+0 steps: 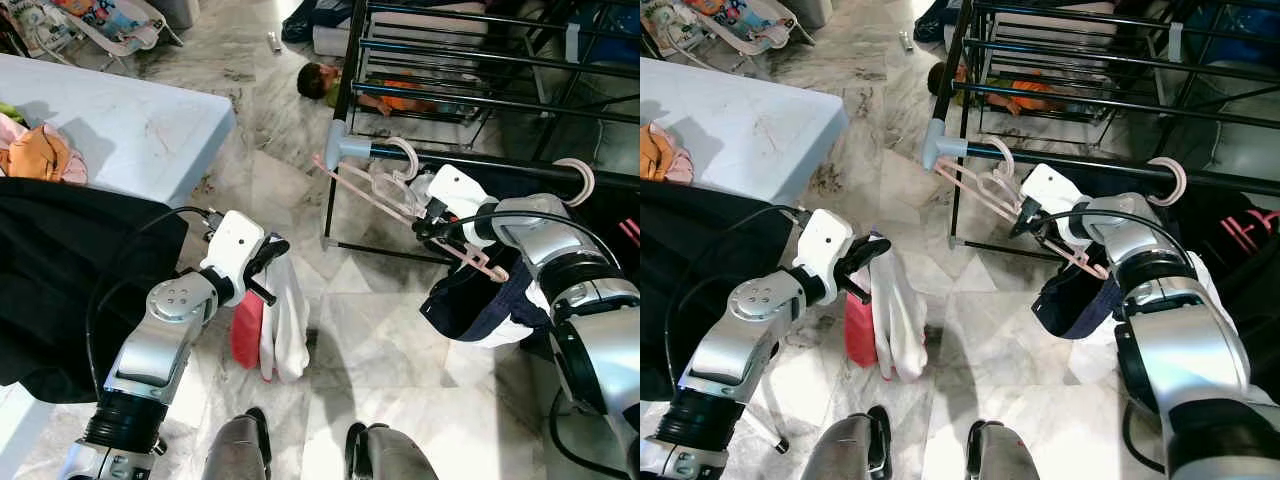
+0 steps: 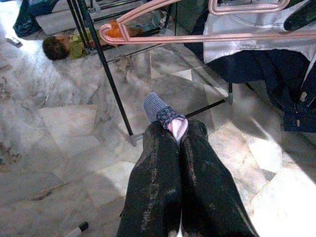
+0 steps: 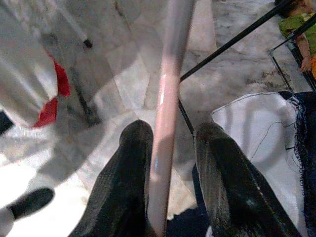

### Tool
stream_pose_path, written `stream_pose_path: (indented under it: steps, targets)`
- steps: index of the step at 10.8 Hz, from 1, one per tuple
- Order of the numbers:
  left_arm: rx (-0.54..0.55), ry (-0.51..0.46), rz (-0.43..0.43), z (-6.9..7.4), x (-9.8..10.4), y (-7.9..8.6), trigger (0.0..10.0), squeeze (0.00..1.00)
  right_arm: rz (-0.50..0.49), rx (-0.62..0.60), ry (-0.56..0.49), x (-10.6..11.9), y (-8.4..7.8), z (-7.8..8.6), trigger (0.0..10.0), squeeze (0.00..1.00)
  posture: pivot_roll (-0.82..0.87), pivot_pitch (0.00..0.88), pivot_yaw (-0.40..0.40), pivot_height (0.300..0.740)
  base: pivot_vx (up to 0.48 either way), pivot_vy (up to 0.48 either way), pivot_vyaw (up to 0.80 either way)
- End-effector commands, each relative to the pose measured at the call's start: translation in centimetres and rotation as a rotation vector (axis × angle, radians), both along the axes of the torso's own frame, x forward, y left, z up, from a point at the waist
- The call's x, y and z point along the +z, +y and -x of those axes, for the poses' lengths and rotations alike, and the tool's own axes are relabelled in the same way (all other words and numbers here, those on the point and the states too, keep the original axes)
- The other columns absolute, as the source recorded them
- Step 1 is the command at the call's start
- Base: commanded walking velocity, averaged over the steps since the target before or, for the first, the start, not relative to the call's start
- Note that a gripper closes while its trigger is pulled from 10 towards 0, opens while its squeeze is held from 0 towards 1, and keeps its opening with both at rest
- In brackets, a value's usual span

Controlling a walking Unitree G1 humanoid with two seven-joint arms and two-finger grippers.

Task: Hang hanger

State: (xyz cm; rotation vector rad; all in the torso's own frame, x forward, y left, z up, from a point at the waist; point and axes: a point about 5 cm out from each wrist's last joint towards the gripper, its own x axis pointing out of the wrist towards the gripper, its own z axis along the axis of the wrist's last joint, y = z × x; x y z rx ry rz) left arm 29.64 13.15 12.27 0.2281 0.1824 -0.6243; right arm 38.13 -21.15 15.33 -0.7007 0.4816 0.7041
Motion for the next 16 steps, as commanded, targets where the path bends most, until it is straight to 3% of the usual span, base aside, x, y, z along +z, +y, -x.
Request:
stream_pose_path:
  steps: [1,2,3,4,5,6,8,11,12,16]
  targets:
    - [-0.016,-0.019,-0.01,-0.1,0.4,-0.1,10.0,0.0,0.023,0.015,-0.012,0.8,-0.3,-0.2,10.0,0.0,-0.03,0.156,-0.002,0.74,0.0,0.0,0.0]
    - [-0.017,-0.018,-0.009,-0.1,0.4,-0.1,10.0,0.0,0.036,0.025,-0.01,1.1,-0.3,-0.2,10.0,0.0,-0.03,0.156,-0.003,0.74,0.0,0.0,0.0]
    - [-0.018,-0.016,-0.009,-0.1,0.3,-0.1,10.0,0.0,0.031,0.019,-0.011,1.5,-0.4,-0.4,10.0,0.71,-0.03,0.156,-0.003,0.74,0.0,0.0,0.0]
    - [-0.019,-0.014,-0.007,-0.1,0.3,-0.2,10.0,0.0,0.056,0.041,0.0,1.6,-0.4,-0.3,10.0,1.0,-0.03,0.157,-0.005,0.74,0.0,0.0,0.0]
    - [-0.02,-0.014,-0.007,-0.1,0.3,-0.2,10.0,0.0,0.063,0.043,0.0,1.7,-0.4,-0.3,10.0,1.0,-0.03,0.158,-0.006,0.74,0.0,0.0,0.0]
    - [-0.02,-0.013,-0.007,-0.1,0.3,-0.2,10.0,0.0,0.077,0.048,-0.004,1.9,-0.5,-0.4,10.0,0.0,-0.03,0.158,-0.006,0.74,0.0,0.0,0.0]
    - [-0.021,-0.012,-0.008,-0.1,0.2,-0.3,10.0,0.0,0.092,0.099,0.012,1.8,-0.2,-0.2,10.0,0.0,-0.03,0.157,-0.008,0.74,0.0,0.0,0.0]
    - [-0.024,-0.01,-0.006,0.0,0.2,-0.4,10.0,0.0,0.021,0.142,0.1,1.0,-0.1,0.5,10.0,0.0,-0.04,0.155,-0.01,0.74,0.0,0.0,0.0]
    - [-0.024,-0.009,-0.006,0.0,0.1,-0.4,10.0,0.0,0.002,0.08,0.078,1.0,-0.5,0.4,10.0,0.0,-0.04,0.153,-0.011,0.74,0.0,0.0,0.0]
    - [-0.024,-0.008,-0.006,0.0,0.0,-0.4,10.0,0.0,0.027,0.065,0.063,1.1,-1.5,0.7,10.0,0.0,-0.04,0.151,-0.014,0.74,0.0,0.0,0.0]
